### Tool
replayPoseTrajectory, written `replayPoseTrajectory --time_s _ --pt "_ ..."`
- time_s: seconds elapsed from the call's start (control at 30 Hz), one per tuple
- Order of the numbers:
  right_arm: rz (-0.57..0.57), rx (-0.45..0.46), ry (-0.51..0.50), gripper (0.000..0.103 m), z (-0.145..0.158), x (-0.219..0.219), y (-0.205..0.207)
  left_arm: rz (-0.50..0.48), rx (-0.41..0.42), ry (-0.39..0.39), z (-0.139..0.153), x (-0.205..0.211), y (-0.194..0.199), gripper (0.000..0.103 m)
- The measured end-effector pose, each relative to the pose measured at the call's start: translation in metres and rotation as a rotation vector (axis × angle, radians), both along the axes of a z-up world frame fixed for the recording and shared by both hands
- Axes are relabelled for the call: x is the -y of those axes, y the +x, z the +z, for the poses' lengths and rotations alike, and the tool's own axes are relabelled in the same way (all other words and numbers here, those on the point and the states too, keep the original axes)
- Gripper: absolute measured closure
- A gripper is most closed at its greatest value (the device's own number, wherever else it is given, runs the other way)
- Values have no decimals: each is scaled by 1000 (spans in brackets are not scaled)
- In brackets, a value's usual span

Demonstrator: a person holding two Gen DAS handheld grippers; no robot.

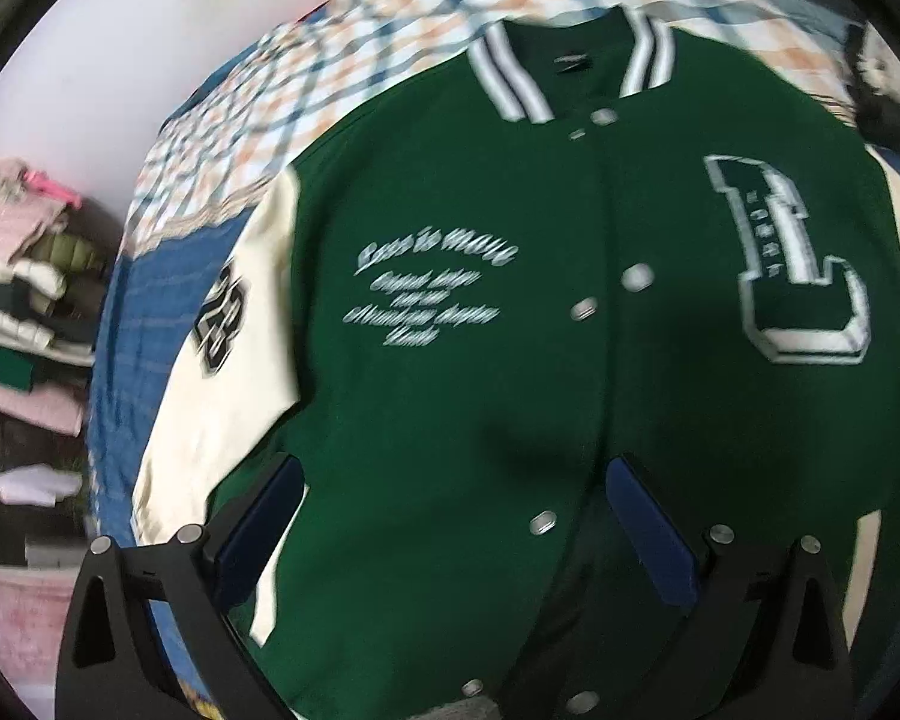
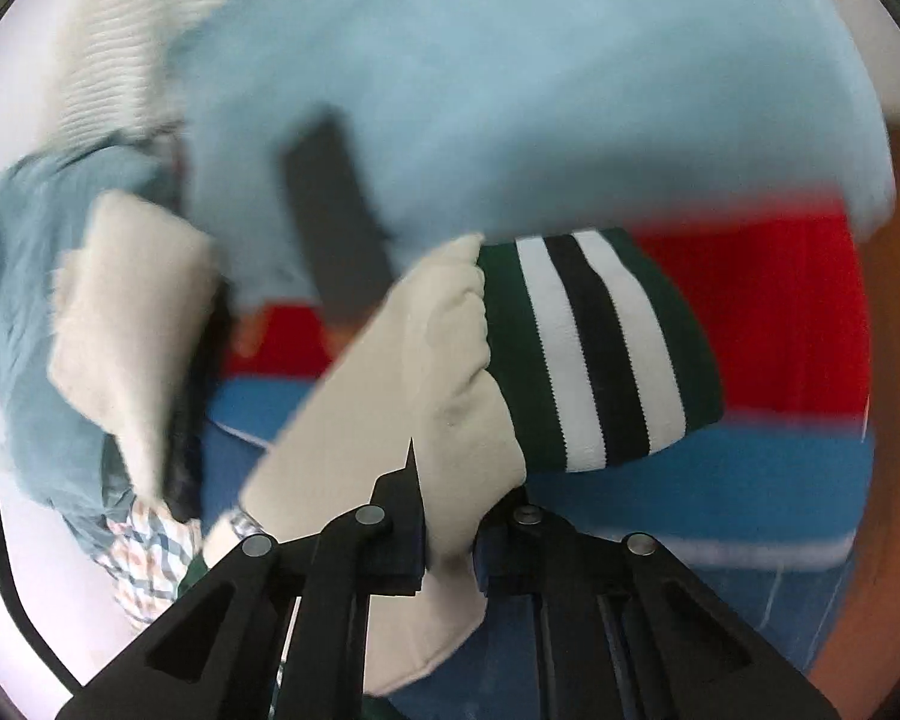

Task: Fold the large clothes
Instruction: 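Grasp the striped cuff of the cream sleeve with the right gripper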

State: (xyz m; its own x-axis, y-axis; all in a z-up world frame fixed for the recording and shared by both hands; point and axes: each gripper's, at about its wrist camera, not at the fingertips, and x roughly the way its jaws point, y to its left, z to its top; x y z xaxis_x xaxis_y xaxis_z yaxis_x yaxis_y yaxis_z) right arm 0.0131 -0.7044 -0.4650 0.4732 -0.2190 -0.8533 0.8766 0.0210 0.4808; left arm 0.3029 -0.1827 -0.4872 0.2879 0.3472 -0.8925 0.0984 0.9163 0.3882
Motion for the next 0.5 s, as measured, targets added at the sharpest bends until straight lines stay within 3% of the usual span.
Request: replayPoseTrajectory --time_s 0.17,0.27,0.4,0.5 --pt "67 21 -173 93 62 48 69 -15 9 -44 -9 16 17 0" --pt "133 34 -250 93 98 51 115 1 25 -64 -14 10 30 0" --pt "279 71 -344 93 151 10 184 58 41 -83 -20 -18 42 0" --pt "432 104 -386 93 182 -65 237 120 47 -100 -23 -54 43 0"
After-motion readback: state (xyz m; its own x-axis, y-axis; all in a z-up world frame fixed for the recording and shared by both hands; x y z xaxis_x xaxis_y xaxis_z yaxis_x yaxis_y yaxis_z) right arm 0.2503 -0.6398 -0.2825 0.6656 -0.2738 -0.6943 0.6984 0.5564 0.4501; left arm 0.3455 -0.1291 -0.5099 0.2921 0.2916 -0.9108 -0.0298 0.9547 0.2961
